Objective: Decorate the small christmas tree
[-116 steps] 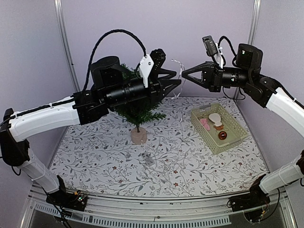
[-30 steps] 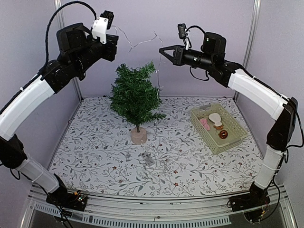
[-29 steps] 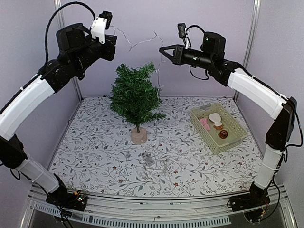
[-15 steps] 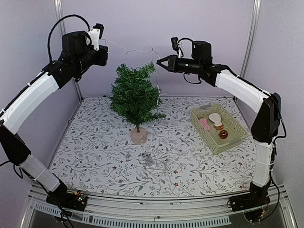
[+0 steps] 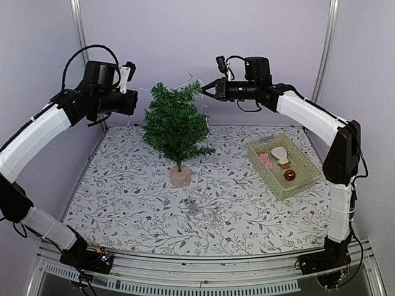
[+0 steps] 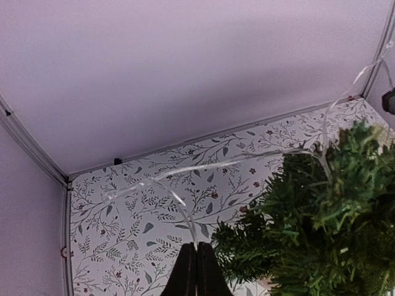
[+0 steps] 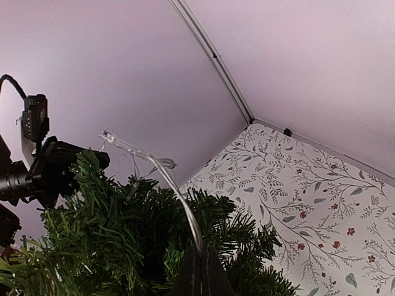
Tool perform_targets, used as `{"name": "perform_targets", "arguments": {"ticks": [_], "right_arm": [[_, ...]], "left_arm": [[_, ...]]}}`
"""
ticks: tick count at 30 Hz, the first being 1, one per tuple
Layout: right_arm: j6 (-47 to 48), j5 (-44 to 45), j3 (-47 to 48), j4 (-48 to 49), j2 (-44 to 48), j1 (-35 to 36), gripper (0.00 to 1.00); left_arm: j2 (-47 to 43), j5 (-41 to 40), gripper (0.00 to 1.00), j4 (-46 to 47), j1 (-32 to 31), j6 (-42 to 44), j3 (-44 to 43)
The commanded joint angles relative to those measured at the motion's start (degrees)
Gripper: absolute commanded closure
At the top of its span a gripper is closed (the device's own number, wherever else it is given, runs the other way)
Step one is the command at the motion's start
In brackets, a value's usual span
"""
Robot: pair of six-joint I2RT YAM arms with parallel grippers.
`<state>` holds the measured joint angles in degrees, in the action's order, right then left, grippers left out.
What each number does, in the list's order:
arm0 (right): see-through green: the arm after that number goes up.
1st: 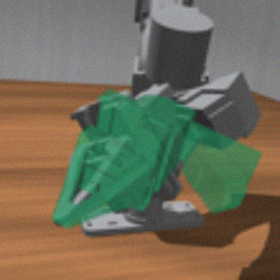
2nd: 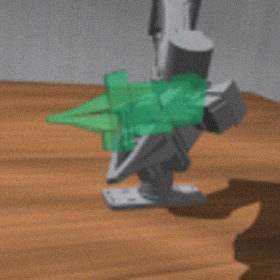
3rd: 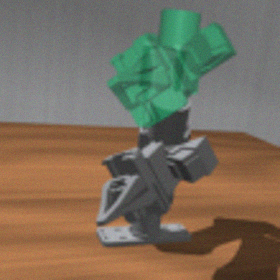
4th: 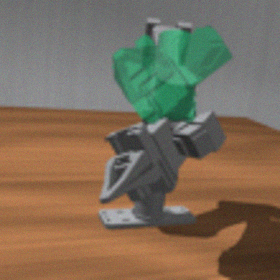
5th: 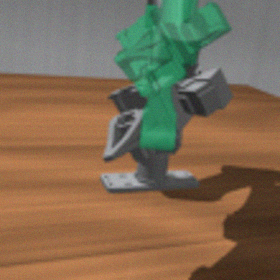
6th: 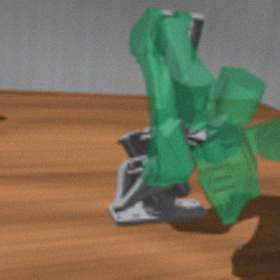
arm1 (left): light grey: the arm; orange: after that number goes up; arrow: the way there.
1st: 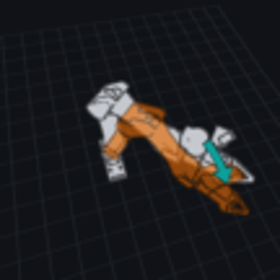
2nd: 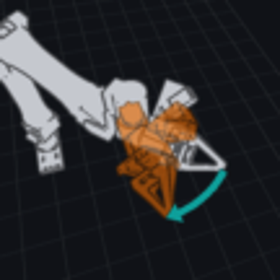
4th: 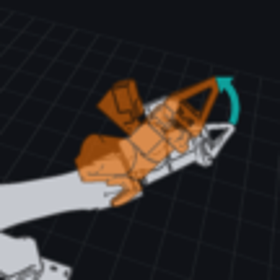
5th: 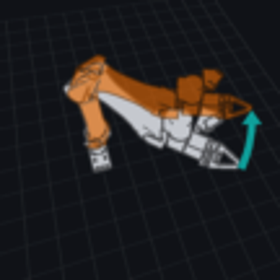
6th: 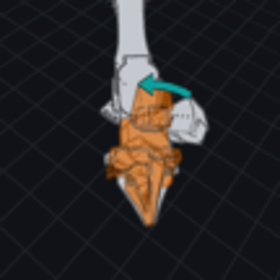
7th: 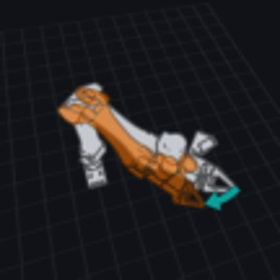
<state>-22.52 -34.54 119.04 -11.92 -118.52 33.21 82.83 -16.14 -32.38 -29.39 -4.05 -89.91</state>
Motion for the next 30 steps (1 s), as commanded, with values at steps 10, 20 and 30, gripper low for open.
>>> {"name": "perform_targets", "arguments": {"ticks": [10, 20, 30], "right_arm": [[2.4, -3.53, 1.57, -5.08, -0.13, -0.08, 1.0], [2.78, -3.8, 1.63, -5.24, -0.12, -0.09, 1.0], [2.75, -4.08, 1.6, -5.33, -0.14, -0.08, 1.0]], "left_arm": [[-3.37, 26.01, 1.0, -11.81, -1.32, -5.42, -3.14], [-1.01, 37.31, 1.0, -9.97, -4.77, -7.59, -4.66], [-1.73, 37.55, 1.0, 2.48, -4.98, -12.69, 6.9]]}}
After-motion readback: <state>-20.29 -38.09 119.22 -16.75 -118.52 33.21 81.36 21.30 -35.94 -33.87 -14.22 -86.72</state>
